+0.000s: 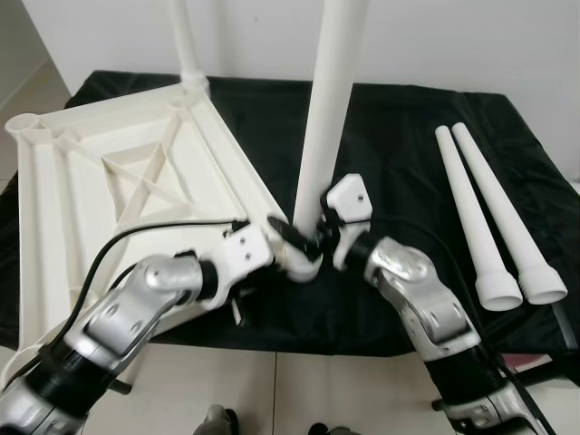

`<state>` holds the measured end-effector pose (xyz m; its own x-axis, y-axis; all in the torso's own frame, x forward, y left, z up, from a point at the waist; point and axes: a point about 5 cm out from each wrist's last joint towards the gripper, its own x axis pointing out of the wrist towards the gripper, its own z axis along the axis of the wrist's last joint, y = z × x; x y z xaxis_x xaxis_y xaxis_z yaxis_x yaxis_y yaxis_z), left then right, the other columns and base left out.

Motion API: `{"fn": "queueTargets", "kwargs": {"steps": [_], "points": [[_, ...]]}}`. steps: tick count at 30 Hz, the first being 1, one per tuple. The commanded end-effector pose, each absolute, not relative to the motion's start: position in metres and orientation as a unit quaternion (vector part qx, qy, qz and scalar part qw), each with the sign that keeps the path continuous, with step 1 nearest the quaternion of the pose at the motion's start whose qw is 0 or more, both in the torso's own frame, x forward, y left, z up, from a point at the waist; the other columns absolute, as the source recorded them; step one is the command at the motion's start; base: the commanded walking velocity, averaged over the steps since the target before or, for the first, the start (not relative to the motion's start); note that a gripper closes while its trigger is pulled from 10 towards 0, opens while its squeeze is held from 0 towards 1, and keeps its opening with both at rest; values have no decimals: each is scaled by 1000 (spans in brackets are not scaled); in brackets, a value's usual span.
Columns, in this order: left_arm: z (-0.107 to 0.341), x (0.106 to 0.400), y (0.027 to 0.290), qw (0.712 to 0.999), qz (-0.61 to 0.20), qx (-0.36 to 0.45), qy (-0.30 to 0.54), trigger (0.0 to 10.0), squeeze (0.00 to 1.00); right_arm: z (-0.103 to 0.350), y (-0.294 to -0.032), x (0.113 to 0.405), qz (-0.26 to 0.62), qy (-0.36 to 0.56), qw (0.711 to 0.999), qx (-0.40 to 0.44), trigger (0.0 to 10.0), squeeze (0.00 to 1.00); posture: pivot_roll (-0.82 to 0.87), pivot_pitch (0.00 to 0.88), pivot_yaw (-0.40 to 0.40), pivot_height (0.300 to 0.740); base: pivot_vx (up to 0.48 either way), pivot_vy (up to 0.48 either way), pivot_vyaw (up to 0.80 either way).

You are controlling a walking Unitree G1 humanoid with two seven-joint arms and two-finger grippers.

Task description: Building children table

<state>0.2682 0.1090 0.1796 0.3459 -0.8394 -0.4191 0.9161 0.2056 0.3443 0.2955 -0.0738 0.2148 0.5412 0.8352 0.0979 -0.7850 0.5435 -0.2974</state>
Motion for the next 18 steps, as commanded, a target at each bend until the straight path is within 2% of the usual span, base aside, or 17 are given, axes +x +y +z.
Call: {"fn": "queueTargets", "kwargs": {"steps": [1,3,6,11,12,17,18], "points": [[196,259,105,743,-604,286,32,0,0,213,-82,295,468,-103,870,-115,10000,0,73,156,-33,740,0,0,0],[196,258,107,743,-604,287,33,0,0,211,-82,294,475,-100,866,-118,10000,0,73,156,-33,740,0,0,0],[199,253,108,738,-613,283,30,0,0,201,-79,285,523,-72,838,-134,10000,0,79,154,-37,740,0,0,0],[200,250,107,736,-616,279,28,0,0,197,-77,283,536,-63,830,-138,10000,0,79,153,-37,740,0,0,0],[201,250,107,736,-616,279,27,0,0,196,-77,283,536,-62,830,-138,2000,0,79,152,-37,740,0,0,0],[201,250,108,738,-614,278,27,0,0,195,-77,283,536,-59,831,-136,2000,0,79,152,-37,740,0,0,0],[202,250,108,739,-613,278,26,0,0,194,-77,283,533,-59,834,-132,0,0,77,152,-37,740,0,0,0]]}}
